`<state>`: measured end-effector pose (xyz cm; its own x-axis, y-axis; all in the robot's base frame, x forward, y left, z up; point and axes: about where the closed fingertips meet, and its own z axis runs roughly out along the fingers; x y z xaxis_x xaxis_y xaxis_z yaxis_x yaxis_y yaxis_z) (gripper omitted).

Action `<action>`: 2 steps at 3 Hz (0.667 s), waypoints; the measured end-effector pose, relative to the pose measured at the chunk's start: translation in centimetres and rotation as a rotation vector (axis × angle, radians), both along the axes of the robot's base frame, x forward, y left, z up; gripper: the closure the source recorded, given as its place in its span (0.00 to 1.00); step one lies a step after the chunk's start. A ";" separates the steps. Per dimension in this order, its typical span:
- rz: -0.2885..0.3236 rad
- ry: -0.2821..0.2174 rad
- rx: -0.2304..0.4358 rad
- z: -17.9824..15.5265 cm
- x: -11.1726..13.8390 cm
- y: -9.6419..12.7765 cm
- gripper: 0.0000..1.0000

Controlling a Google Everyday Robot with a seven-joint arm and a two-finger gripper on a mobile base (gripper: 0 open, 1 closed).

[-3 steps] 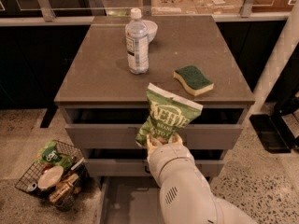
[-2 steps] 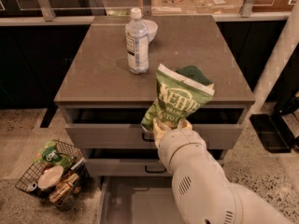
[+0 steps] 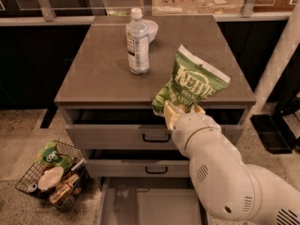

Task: Pick green jalapeno chip bag from bottom drawer and place on counter

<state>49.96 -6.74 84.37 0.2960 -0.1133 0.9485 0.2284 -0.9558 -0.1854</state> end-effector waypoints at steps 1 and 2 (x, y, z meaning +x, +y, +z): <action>0.011 -0.031 0.017 1.5 1.5 0.4 1.00; 0.040 -0.077 0.045 4.8 5.0 0.4 1.00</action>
Offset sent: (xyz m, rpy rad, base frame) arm 0.1101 -0.0119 0.1294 0.0755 -0.2007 0.0964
